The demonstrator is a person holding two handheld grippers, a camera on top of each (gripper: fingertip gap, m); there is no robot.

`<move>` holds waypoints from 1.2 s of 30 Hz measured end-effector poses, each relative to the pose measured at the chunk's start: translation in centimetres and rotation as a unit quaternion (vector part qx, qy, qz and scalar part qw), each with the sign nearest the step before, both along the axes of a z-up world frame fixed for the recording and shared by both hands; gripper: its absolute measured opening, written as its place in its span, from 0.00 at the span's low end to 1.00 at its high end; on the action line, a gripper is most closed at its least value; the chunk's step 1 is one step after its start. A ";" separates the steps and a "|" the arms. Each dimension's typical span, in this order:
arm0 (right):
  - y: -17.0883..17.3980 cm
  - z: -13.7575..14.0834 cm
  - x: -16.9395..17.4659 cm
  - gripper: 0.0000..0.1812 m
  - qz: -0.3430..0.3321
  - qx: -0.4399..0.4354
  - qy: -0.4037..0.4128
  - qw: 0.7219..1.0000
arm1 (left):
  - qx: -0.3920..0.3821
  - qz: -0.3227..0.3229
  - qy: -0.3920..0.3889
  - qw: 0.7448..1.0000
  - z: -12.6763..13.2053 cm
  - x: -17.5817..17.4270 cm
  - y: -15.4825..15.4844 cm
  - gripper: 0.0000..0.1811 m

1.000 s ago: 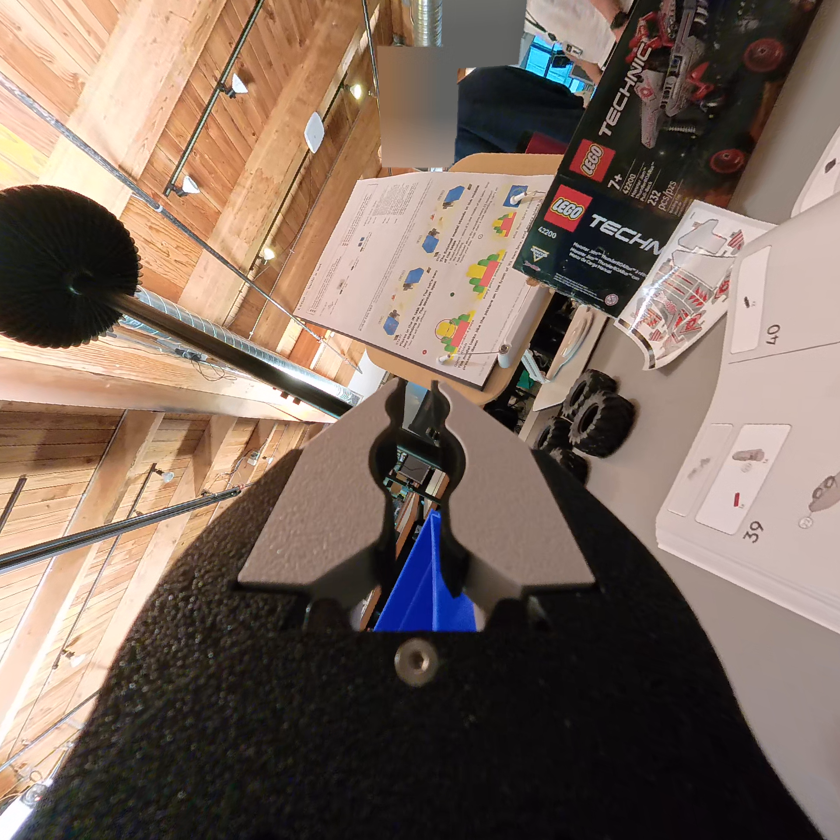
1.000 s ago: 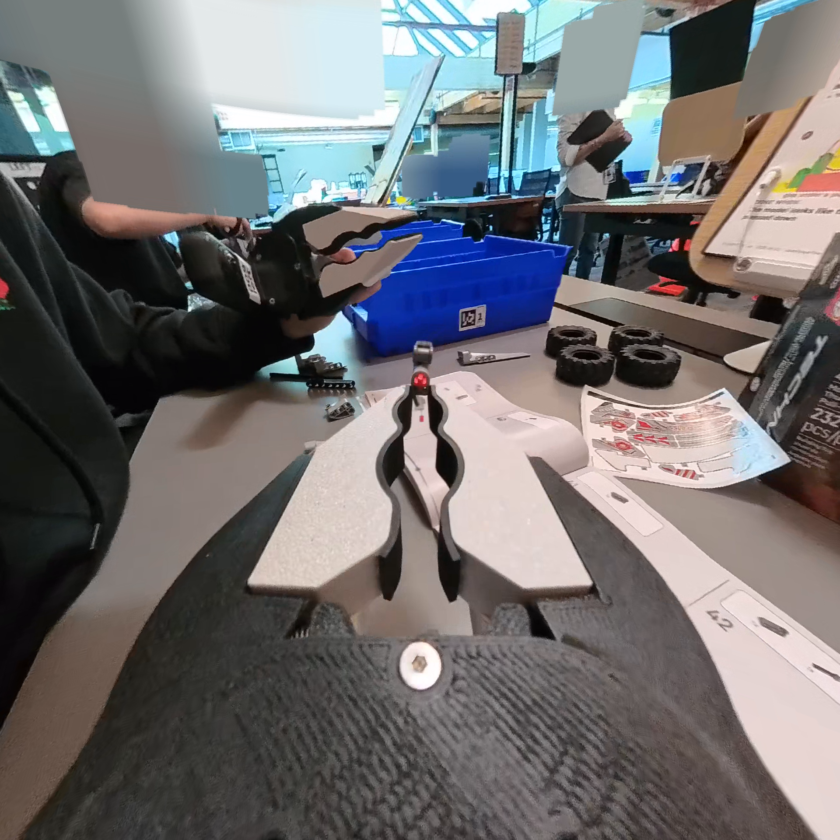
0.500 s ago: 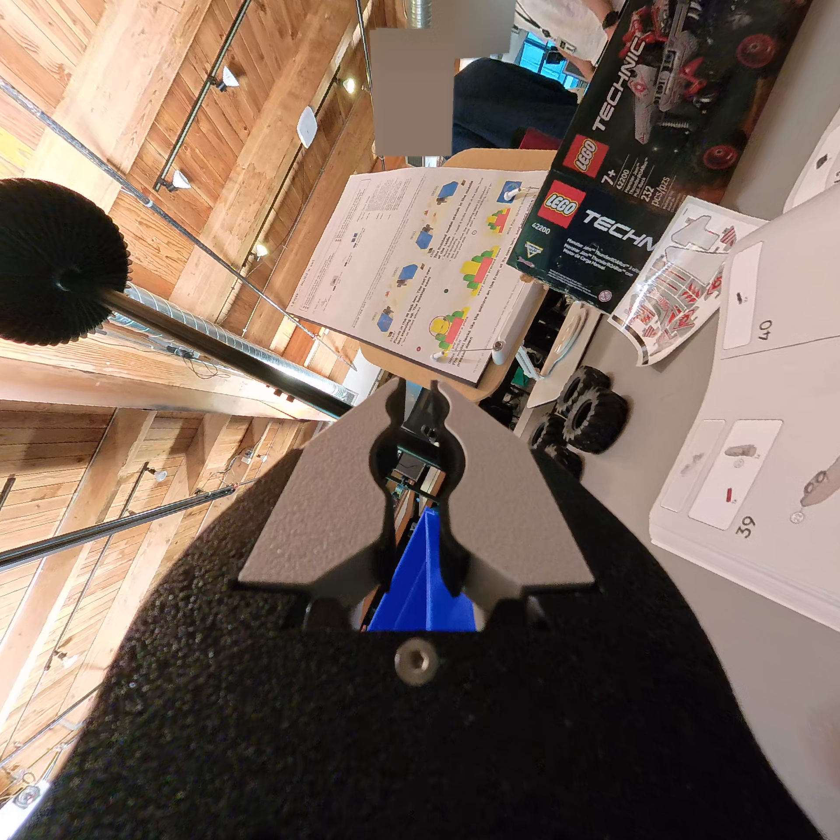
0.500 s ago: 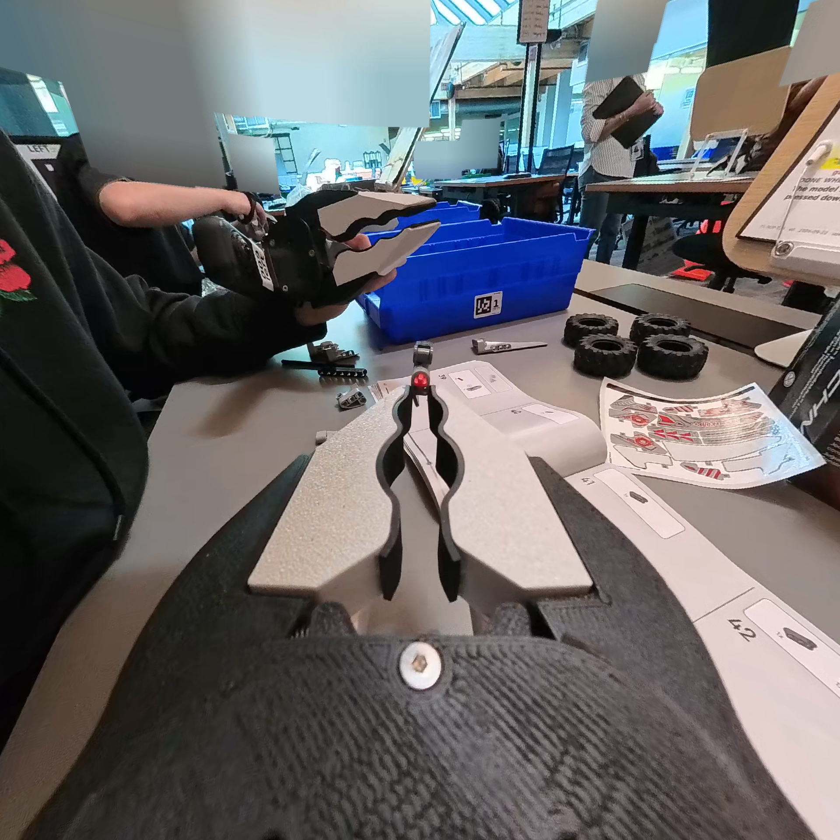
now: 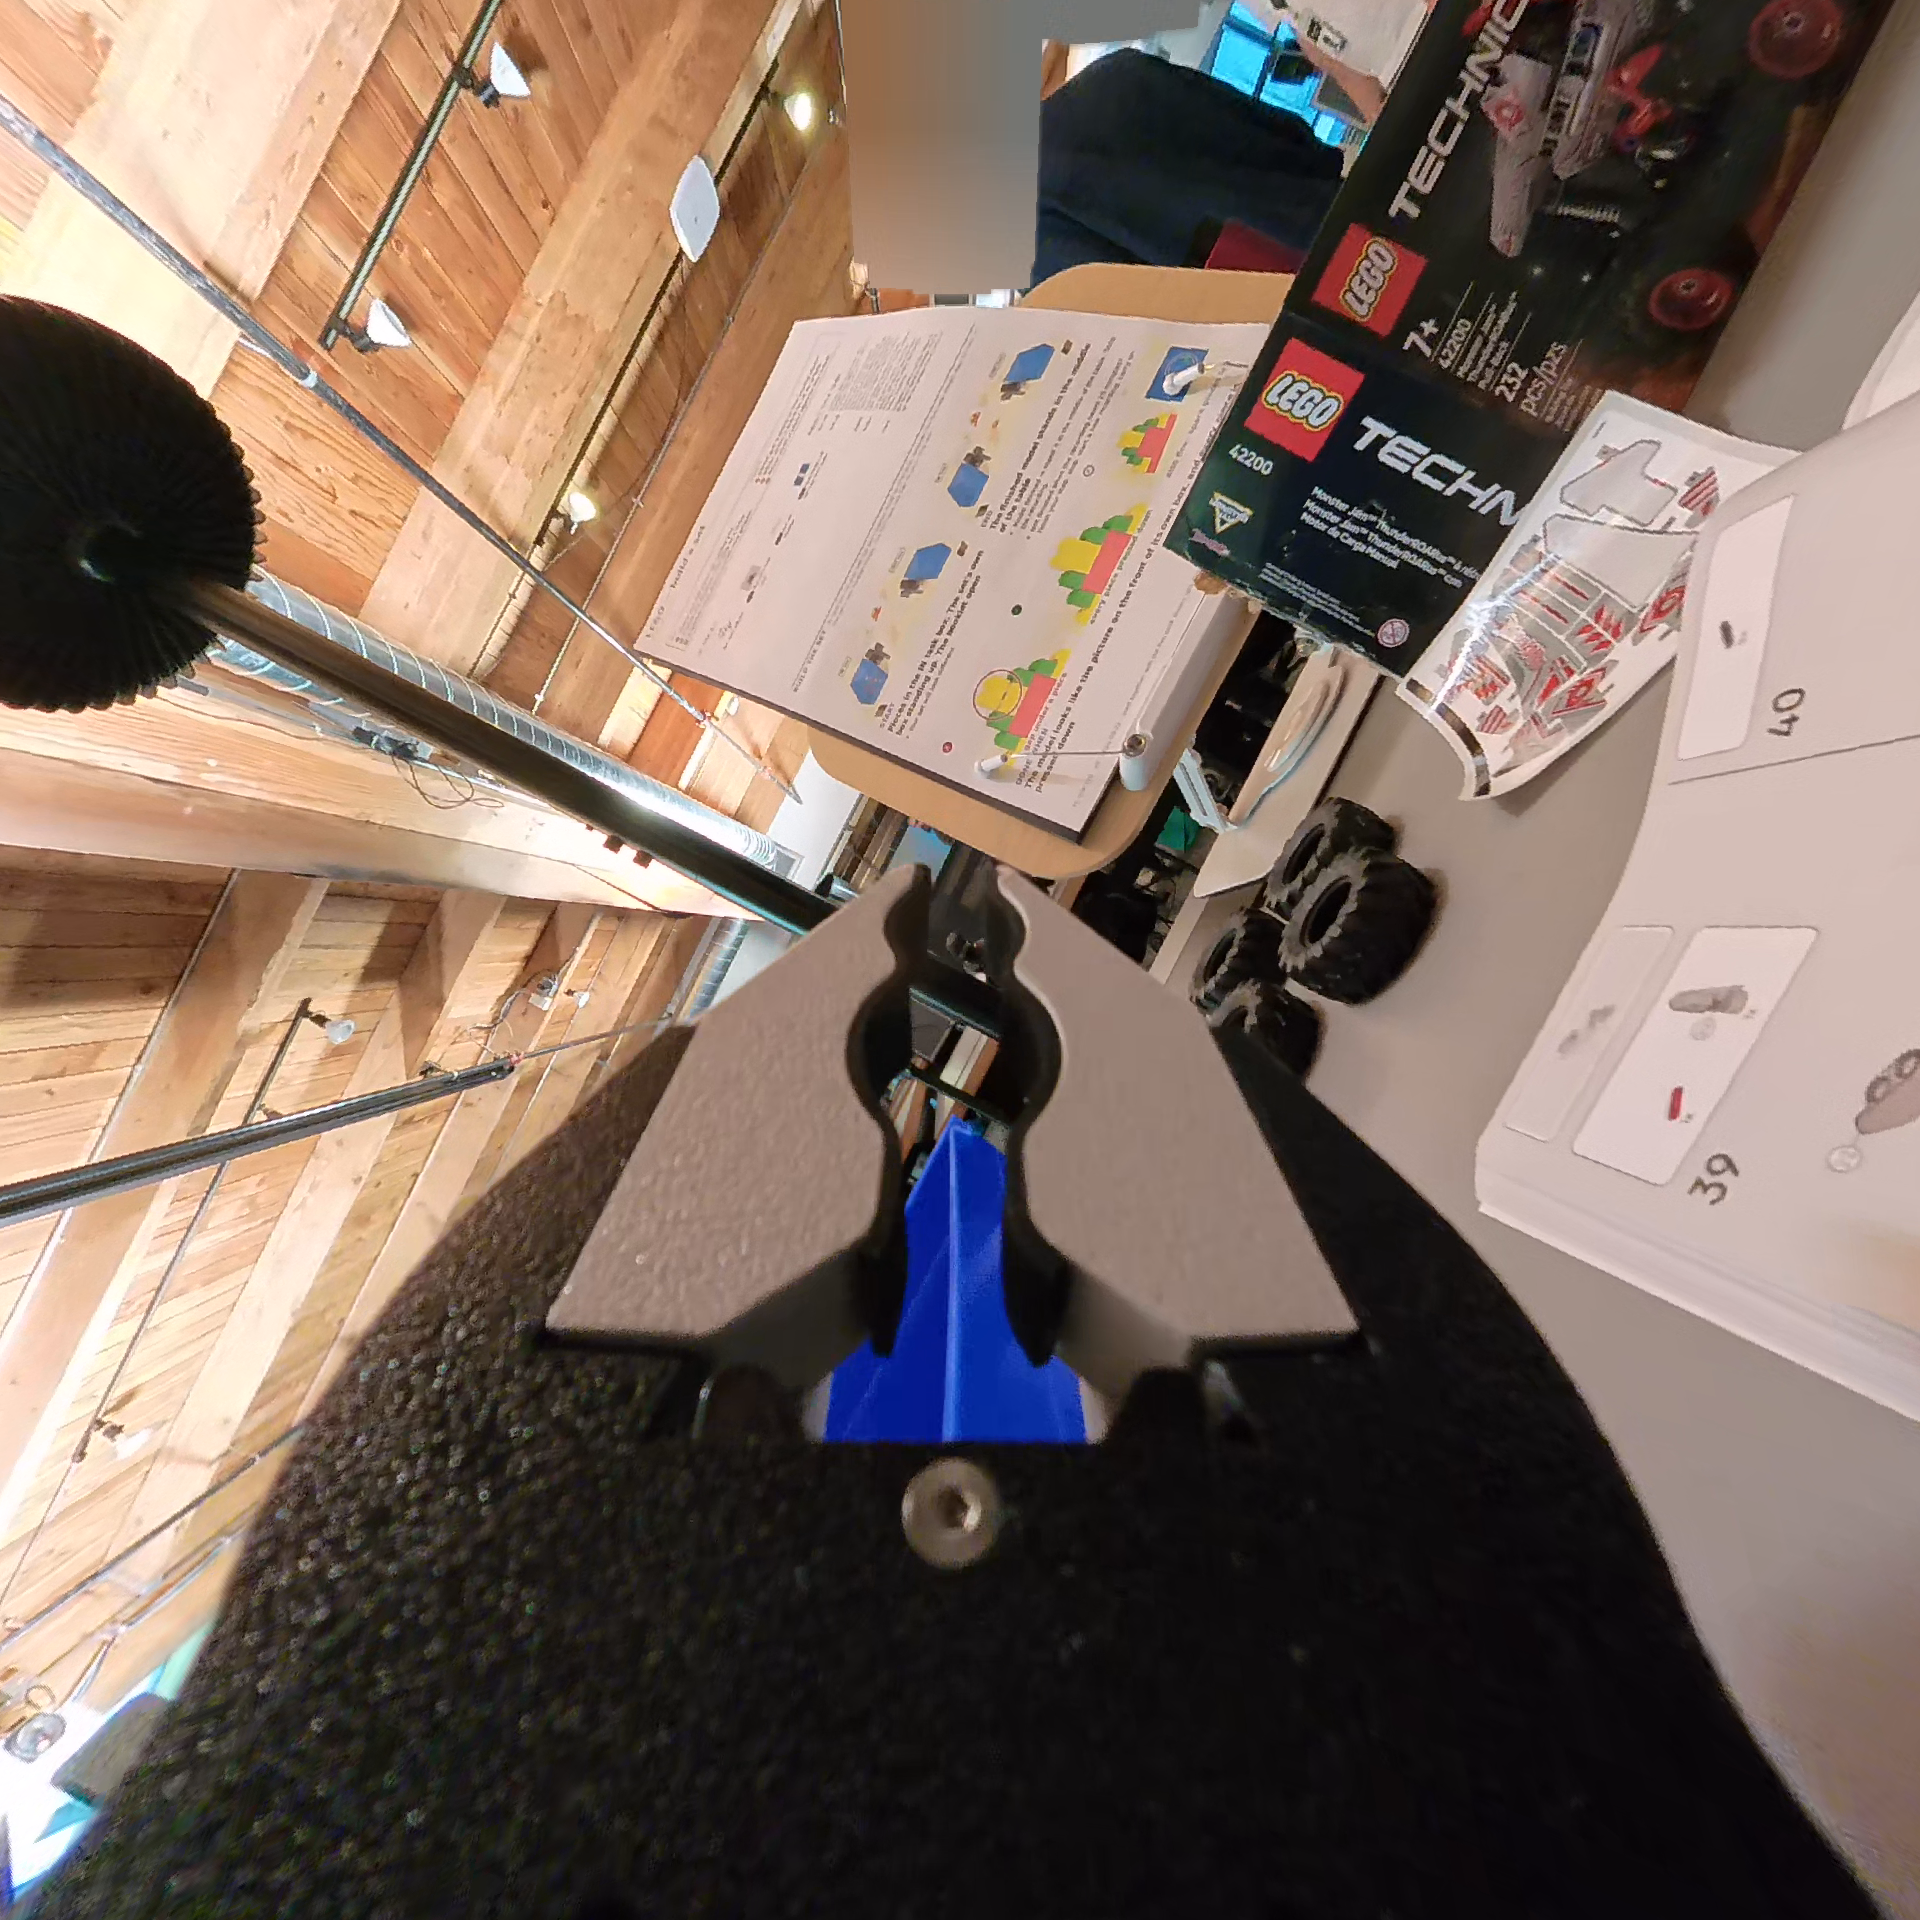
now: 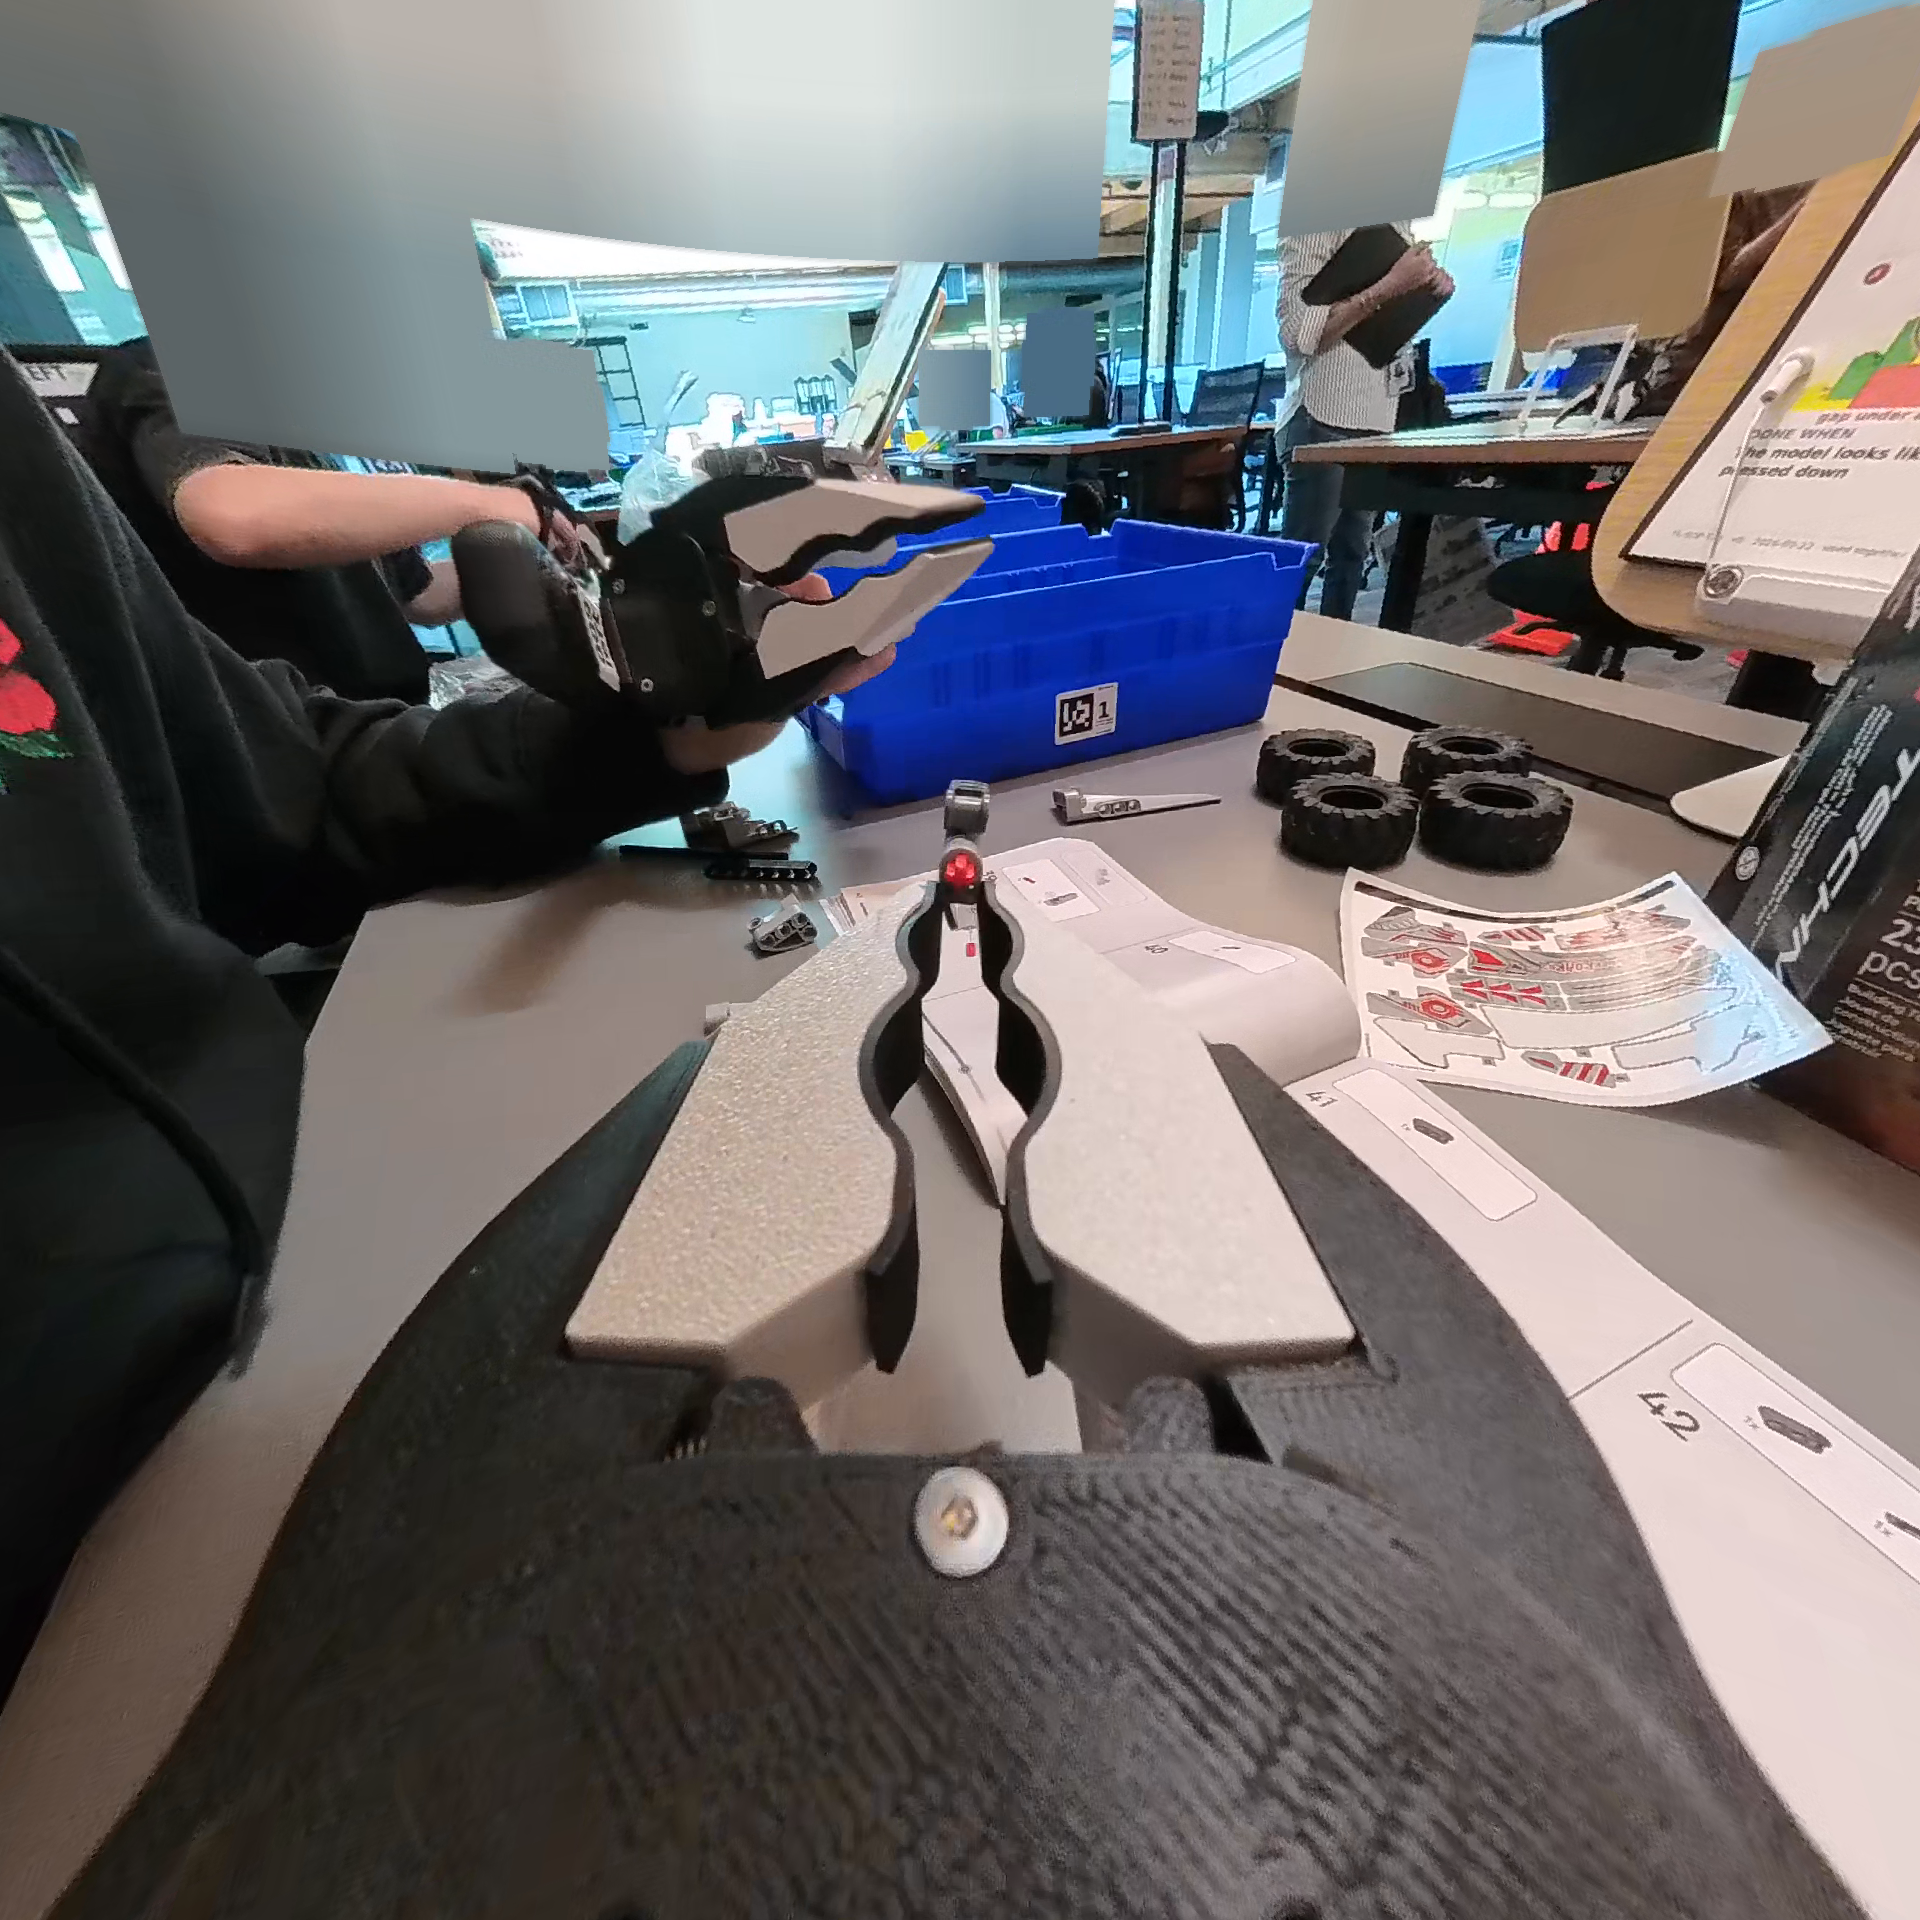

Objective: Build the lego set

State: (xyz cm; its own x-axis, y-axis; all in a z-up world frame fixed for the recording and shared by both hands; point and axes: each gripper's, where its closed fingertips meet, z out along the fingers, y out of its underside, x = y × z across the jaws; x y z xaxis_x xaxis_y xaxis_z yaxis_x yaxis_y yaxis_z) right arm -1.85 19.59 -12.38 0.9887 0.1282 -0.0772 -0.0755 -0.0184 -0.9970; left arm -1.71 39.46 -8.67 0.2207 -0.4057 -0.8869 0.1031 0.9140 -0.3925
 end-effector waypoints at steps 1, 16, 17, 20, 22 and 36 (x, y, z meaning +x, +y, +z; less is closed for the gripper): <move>0.0 0.0 0.0 0.03 0.000 0.000 -0.001 1.000 | -0.004 0.002 0.001 1.000 -0.1 0.0 0.2 0.03; 0.0 0.0 0.1 0.03 0.000 0.000 0.009 1.000 | -0.011 0.005 0.009 1.000 -0.6 0.3 0.4 0.03; 0.0 0.0 0.1 0.03 0.001 -0.001 0.008 1.000 | -0.011 0.004 0.009 1.000 -0.6 0.3 0.4 0.03; 0.1 -0.1 0.1 0.03 0.001 -0.004 0.007 1.000 | -0.010 0.004 0.009 1.000 -0.6 0.3 0.3 0.03; 0.1 -0.1 0.2 0.02 0.000 -0.003 0.009 1.000 | -0.012 0.004 0.009 1.000 -0.6 0.2 0.2 0.03; 0.0 0.1 0.3 0.02 -0.002 0.002 0.014 1.000 | -0.041 0.010 -0.029 0.999 1.8 -0.8 0.5 0.03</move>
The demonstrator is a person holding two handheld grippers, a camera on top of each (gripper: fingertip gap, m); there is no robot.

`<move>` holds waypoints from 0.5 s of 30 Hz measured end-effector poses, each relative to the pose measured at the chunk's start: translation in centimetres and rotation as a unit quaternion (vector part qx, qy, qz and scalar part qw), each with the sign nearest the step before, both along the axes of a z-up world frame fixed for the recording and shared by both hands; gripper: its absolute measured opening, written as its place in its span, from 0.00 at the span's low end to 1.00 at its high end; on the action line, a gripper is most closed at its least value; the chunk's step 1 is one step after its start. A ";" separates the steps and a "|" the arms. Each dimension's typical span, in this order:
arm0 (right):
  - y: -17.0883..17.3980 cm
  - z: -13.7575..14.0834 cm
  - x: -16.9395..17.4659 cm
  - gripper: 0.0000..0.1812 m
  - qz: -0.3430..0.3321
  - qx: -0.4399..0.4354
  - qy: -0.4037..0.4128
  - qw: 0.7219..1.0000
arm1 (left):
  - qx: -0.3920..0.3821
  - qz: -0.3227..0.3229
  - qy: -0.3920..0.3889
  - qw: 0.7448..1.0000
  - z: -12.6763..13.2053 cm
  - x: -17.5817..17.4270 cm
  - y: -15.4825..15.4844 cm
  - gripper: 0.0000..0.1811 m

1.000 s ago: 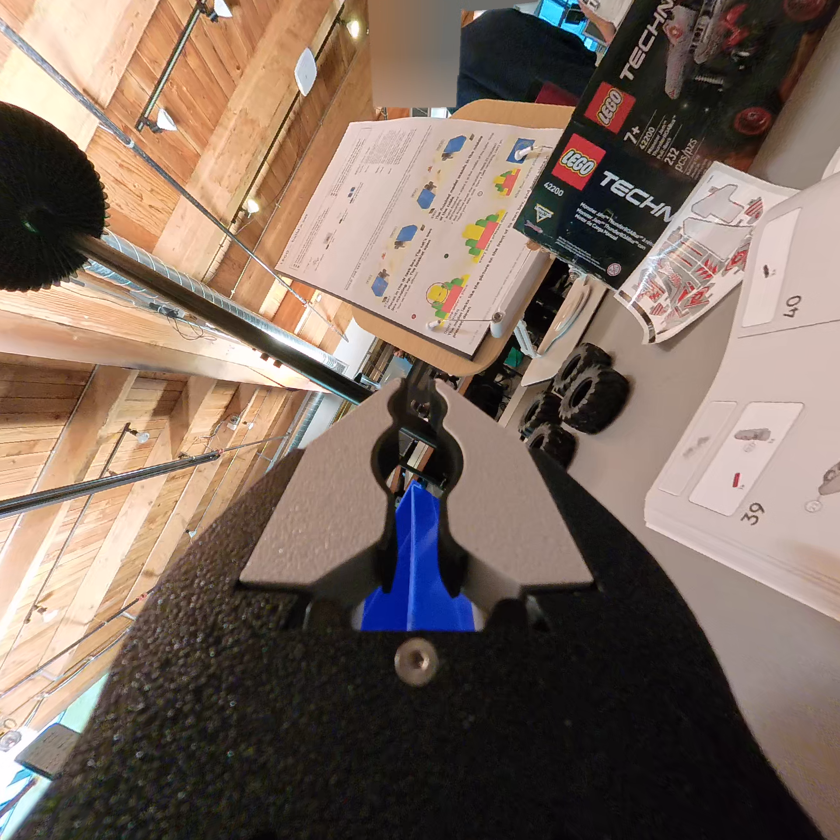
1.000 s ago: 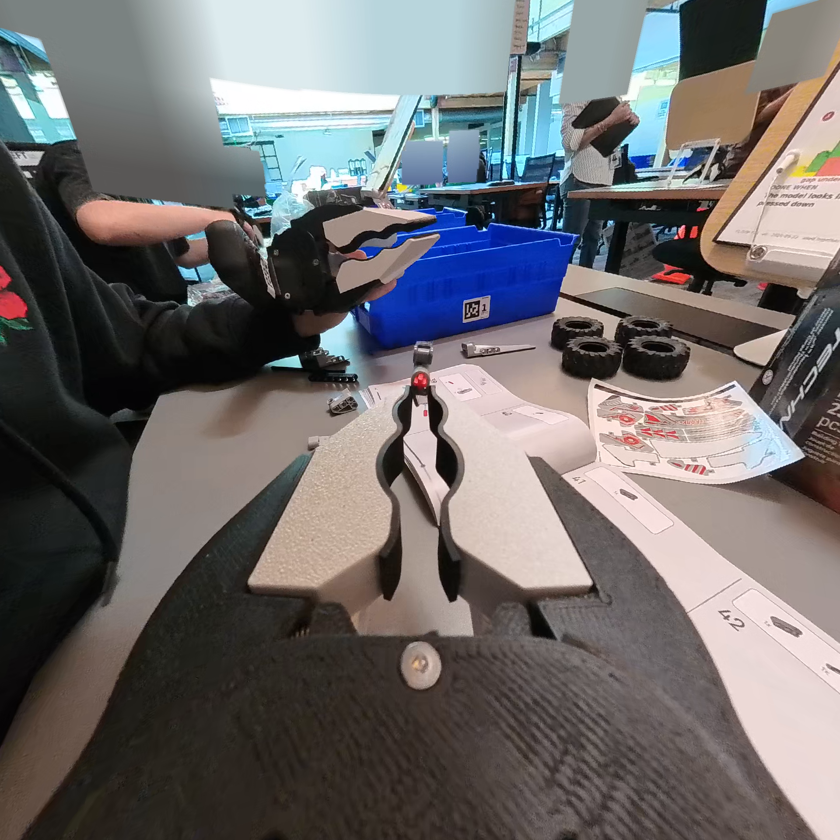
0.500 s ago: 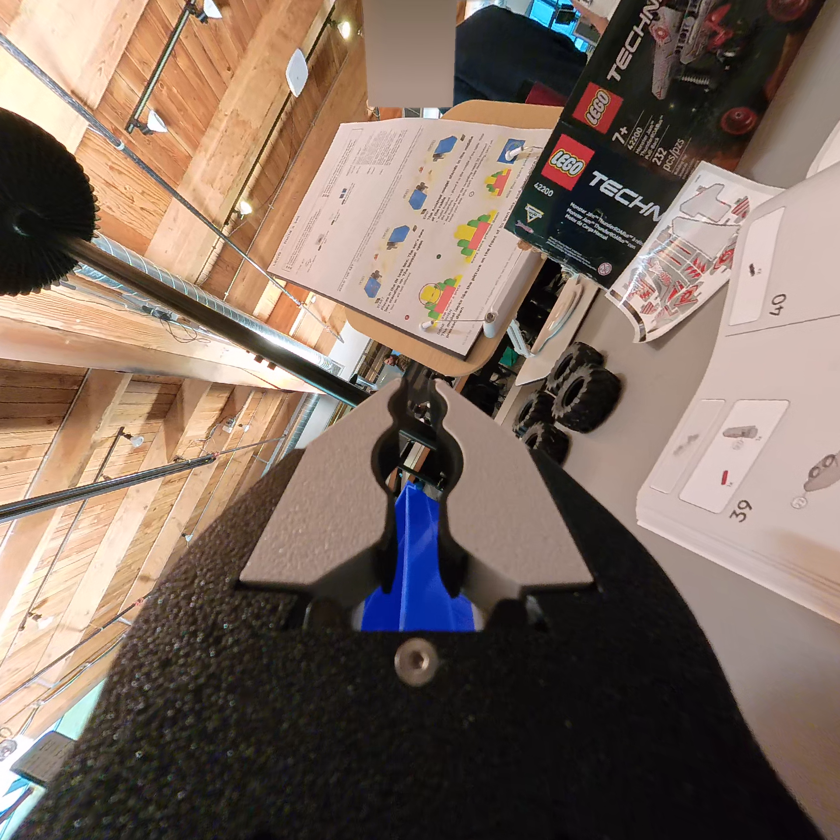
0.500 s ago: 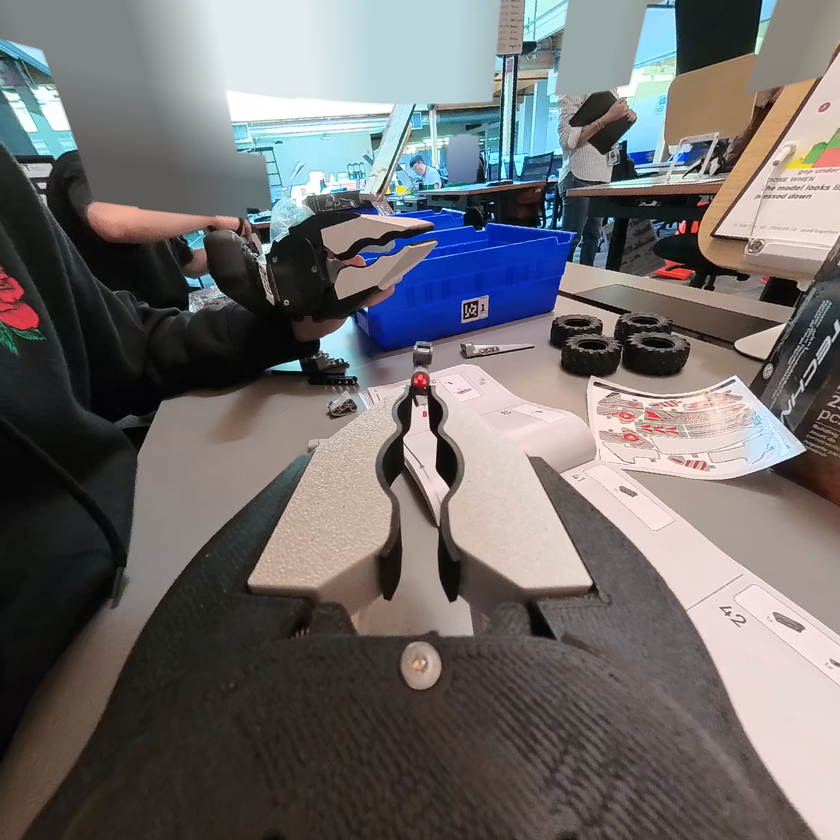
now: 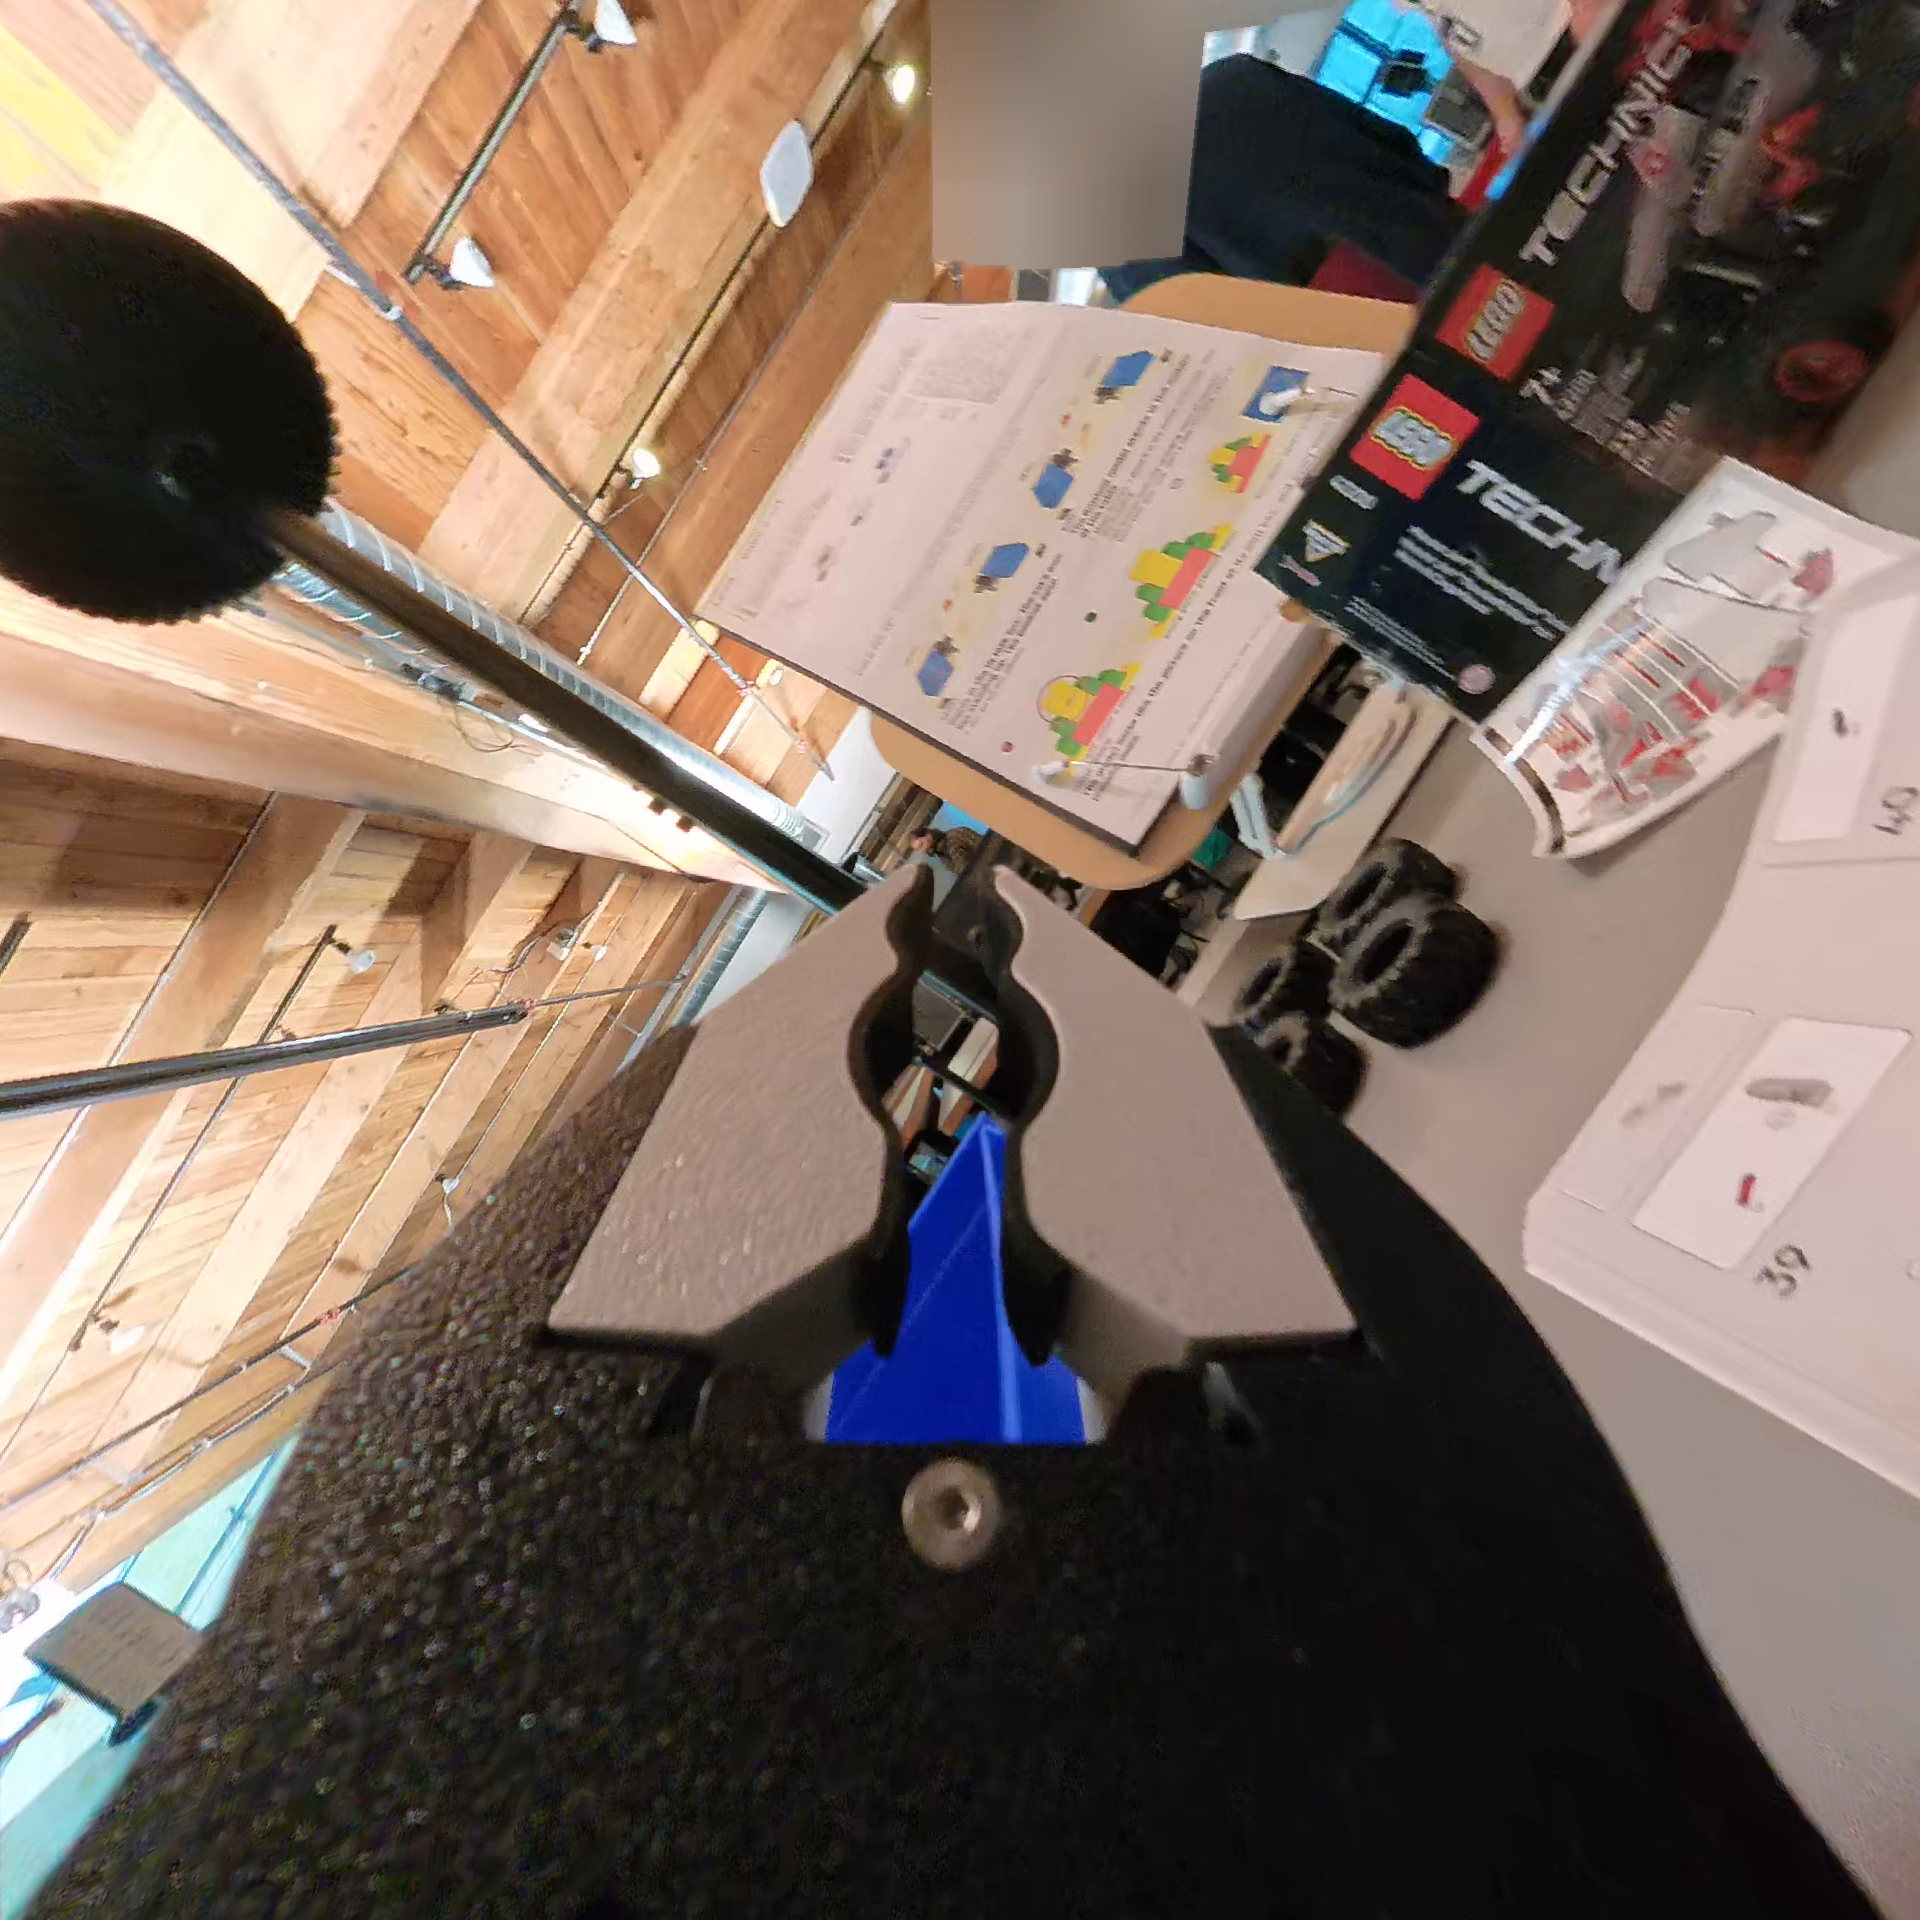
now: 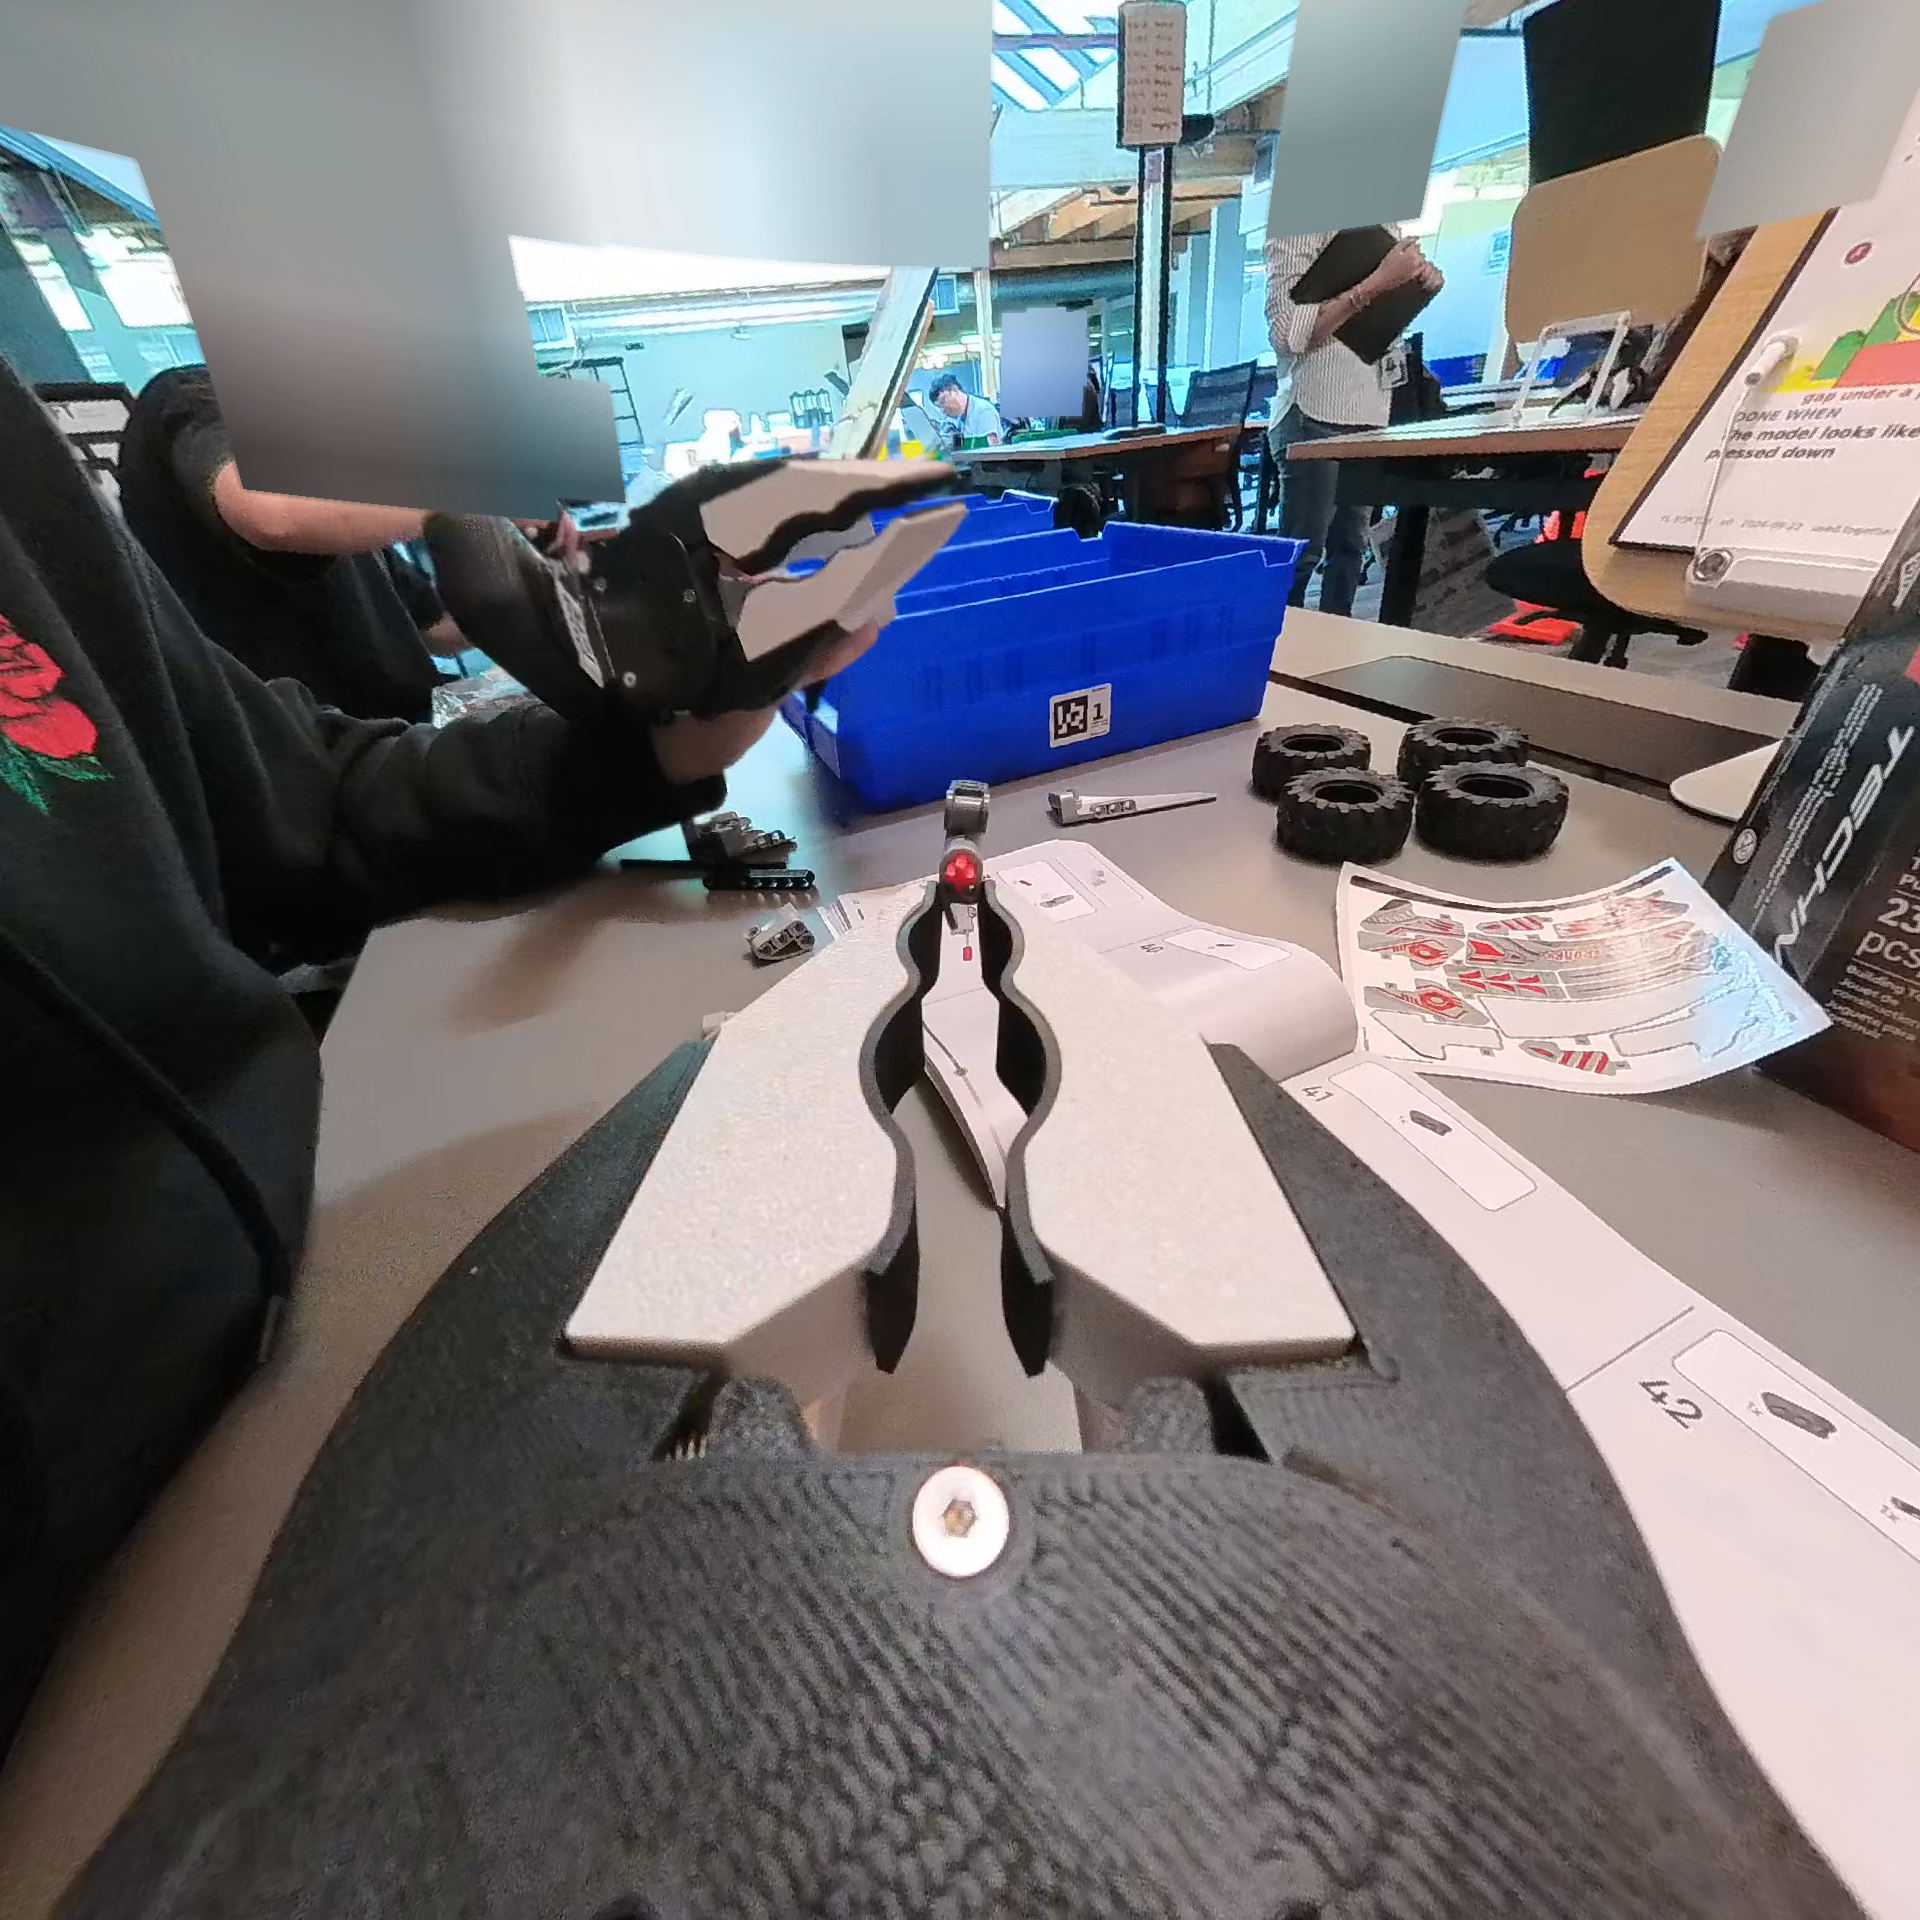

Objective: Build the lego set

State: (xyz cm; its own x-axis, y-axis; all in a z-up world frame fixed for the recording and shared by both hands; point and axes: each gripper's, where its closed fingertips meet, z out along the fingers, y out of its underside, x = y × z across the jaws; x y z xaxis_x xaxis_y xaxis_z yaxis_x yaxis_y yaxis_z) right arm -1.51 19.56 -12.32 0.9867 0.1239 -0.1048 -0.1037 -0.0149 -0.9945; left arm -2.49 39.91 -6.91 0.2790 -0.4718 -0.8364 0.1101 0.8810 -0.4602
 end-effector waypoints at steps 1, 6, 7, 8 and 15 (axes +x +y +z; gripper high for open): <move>0.0 0.0 0.0 0.03 0.001 -0.001 0.001 1.000 | -0.007 0.006 -0.012 1.000 0.8 -0.4 0.3 0.03; 0.2 -0.2 -0.1 0.03 0.005 -0.009 -0.001 1.000 | -0.164 0.086 -0.056 0.981 6.4 -4.4 8.4 0.02; 0.3 -0.2 0.0 0.03 0.004 -0.009 -0.001 1.000 | -0.213 0.101 -0.045 0.971 6.8 -5.1 10.9 0.02; 0.3 -0.2 0.0 0.03 0.004 -0.009 -0.001 1.000 | -0.260 0.106 -0.025 0.959 6.8 -5.6 13.1 0.02; 0.9 -0.4 -0.5 0.03 0.018 -0.014 -0.022 0.999 | -0.387 0.107 0.370 0.838 -0.7 -4.5 19.4 0.12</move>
